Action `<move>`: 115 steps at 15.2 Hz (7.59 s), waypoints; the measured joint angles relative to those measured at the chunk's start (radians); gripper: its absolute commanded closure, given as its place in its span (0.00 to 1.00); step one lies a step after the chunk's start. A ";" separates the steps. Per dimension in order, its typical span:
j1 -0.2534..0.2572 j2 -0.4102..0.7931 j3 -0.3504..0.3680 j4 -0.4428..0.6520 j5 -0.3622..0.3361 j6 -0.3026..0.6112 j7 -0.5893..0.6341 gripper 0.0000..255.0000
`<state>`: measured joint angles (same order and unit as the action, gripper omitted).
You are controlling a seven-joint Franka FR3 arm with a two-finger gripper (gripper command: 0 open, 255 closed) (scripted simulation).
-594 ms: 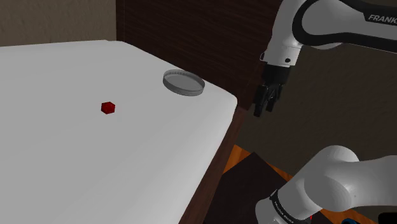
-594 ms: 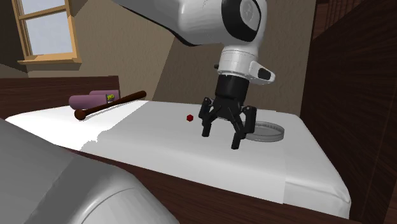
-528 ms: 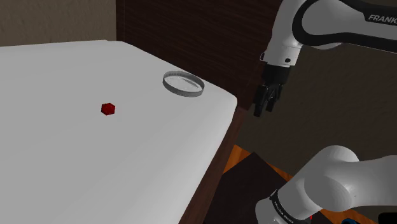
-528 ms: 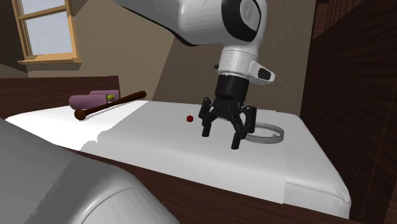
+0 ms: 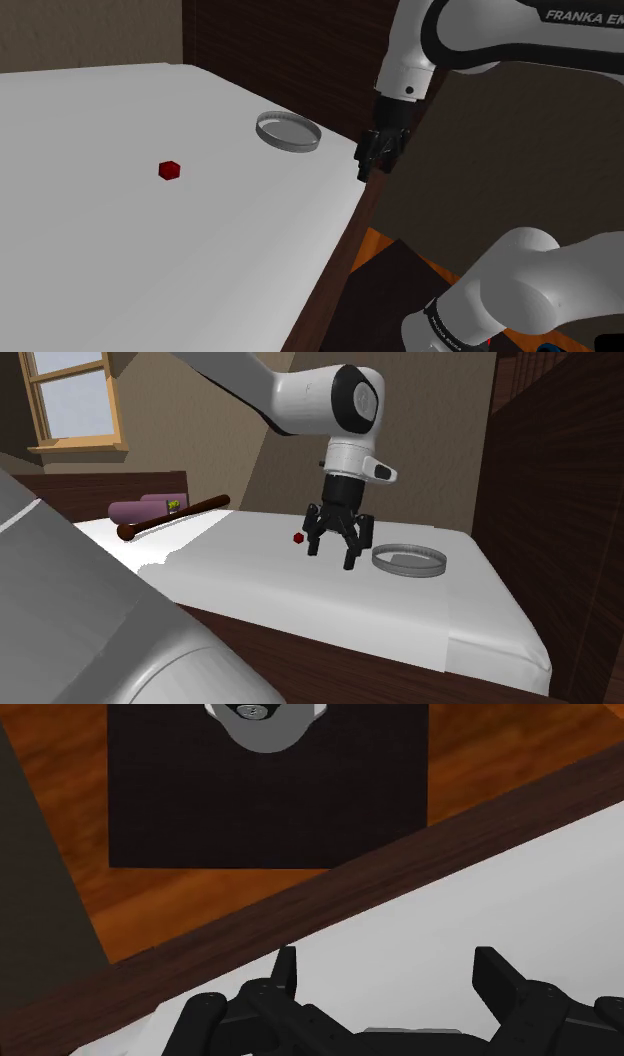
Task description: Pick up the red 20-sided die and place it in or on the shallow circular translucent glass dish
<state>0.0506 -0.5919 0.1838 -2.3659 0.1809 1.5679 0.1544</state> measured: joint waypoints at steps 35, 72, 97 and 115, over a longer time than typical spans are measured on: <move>0.256 1.020 0.326 0.942 -0.368 0.263 0.643 0.00; 0.287 1.041 0.329 1.143 -0.375 0.085 0.639 1.00; -0.117 0.786 0.189 0.858 -0.217 0.140 0.129 1.00; -0.193 0.788 0.141 0.695 -0.207 0.302 0.008 1.00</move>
<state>-0.1421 0.1957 0.3247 -1.6709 -0.0263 1.8700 0.1621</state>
